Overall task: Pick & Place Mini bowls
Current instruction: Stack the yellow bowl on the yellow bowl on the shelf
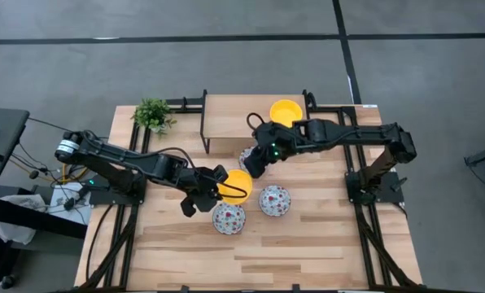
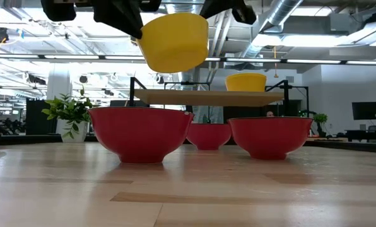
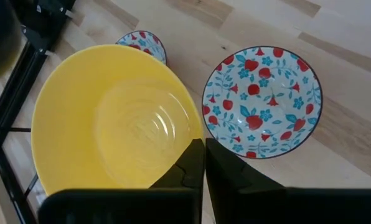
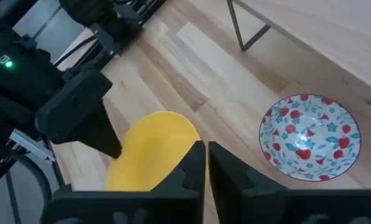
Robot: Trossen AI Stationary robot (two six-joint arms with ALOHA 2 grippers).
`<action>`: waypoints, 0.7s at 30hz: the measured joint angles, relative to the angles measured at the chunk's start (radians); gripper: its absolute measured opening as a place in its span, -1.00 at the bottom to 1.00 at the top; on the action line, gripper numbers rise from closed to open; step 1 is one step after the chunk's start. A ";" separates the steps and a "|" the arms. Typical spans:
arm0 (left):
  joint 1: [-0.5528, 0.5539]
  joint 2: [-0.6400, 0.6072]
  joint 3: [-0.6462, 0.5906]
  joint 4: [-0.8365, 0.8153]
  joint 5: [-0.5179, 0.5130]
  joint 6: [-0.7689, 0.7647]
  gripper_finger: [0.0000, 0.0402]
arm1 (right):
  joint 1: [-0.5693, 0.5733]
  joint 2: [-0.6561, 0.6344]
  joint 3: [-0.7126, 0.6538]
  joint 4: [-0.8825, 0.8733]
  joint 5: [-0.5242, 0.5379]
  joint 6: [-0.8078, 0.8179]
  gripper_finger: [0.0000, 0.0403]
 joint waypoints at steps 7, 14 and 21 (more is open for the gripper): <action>0.000 0.000 0.000 0.000 -0.010 0.039 -0.96 | -0.017 0.006 0.000 0.002 -0.026 -0.020 -0.61; 0.000 0.000 0.000 0.000 -0.073 0.062 -0.96 | 0.015 0.080 0.002 0.017 -0.066 -0.042 -0.35; 0.000 0.000 0.000 -0.003 -0.071 0.067 -0.96 | 0.039 0.147 0.001 0.002 -0.052 -0.081 -0.33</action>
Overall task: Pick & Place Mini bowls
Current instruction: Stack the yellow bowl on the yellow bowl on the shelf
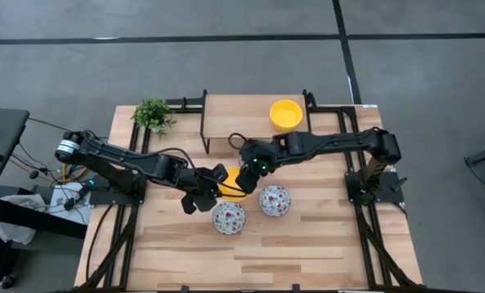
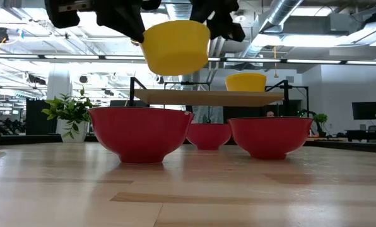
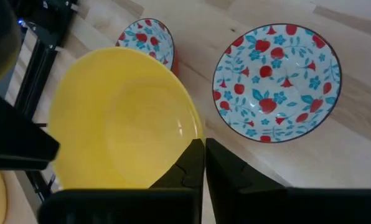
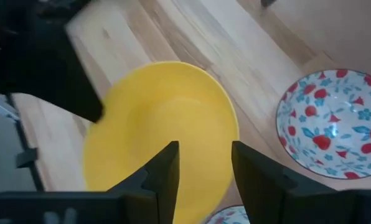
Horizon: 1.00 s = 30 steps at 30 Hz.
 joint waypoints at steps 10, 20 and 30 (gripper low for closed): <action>0.000 0.000 0.000 0.005 -0.005 0.000 -0.95 | -0.009 -0.011 0.000 -0.043 0.027 -0.025 -0.41; 0.000 0.000 0.000 0.004 -0.025 0.000 -0.95 | -0.008 -0.001 -0.001 -0.073 0.027 -0.027 -0.46; 0.000 0.000 0.000 0.023 -0.071 -0.017 -0.95 | -0.010 -0.001 -0.001 -0.070 0.018 0.008 -0.97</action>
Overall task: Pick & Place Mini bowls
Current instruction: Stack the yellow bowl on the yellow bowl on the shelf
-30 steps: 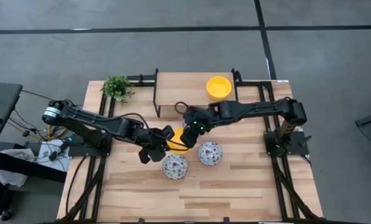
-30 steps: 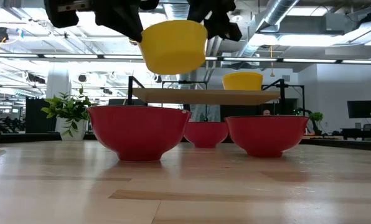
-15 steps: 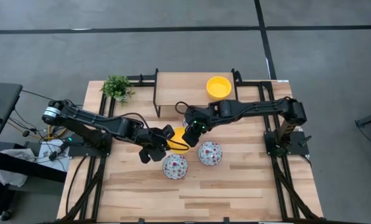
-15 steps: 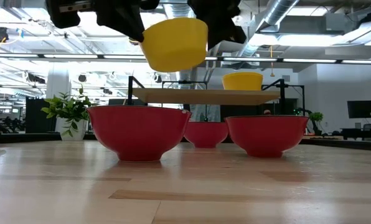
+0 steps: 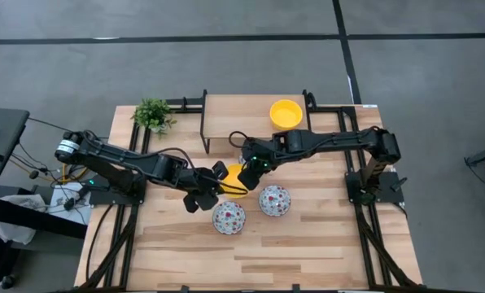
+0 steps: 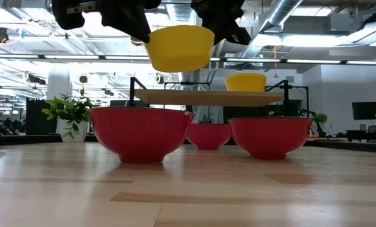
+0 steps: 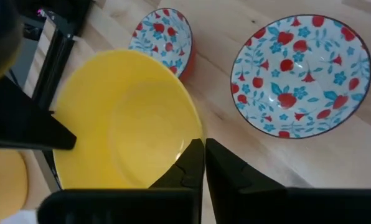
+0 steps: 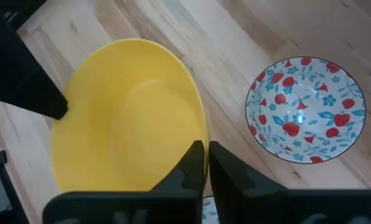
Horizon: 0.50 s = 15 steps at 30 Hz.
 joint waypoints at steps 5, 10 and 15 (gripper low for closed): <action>-0.001 -0.001 0.000 0.040 0.001 -0.052 -0.89 | 0.001 0.000 0.000 -0.003 -0.007 0.000 -0.99; 0.000 -0.001 0.000 0.045 -0.008 -0.114 -0.67 | 0.002 0.000 0.010 -0.013 -0.019 0.000 -1.00; 0.001 -0.009 0.000 0.041 -0.053 -0.167 -0.41 | 0.001 0.001 0.081 -0.071 -0.029 -0.023 -1.00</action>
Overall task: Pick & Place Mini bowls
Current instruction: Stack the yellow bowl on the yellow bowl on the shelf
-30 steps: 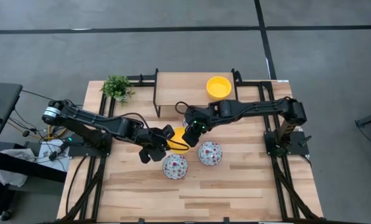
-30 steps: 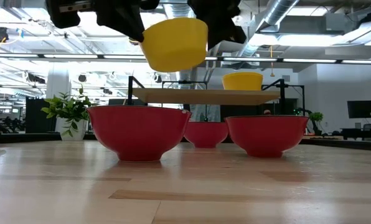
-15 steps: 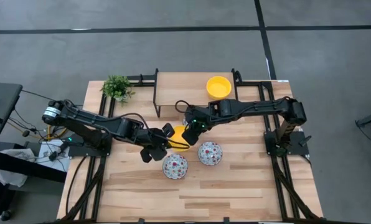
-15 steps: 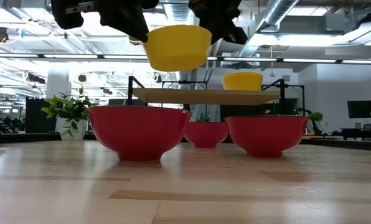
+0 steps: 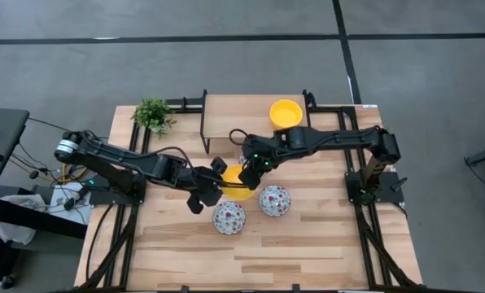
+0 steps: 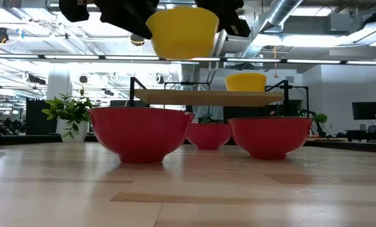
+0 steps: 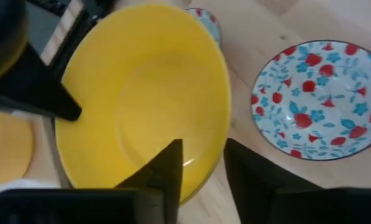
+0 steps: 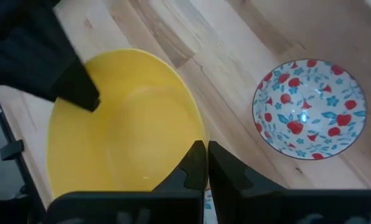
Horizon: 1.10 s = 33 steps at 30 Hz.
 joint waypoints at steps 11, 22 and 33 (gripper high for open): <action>0.044 -0.170 0.000 -0.022 -0.035 -0.091 -0.22 | -0.083 -0.007 0.244 -0.262 0.019 -0.123 -1.00; 0.130 -0.278 0.000 -0.012 -0.038 -0.226 -0.23 | -0.346 -0.173 0.283 -0.412 0.101 -0.214 -1.00; 0.193 -0.272 0.000 0.005 -0.115 -0.463 -0.29 | -0.729 -0.183 0.189 -0.430 0.080 -0.338 -1.00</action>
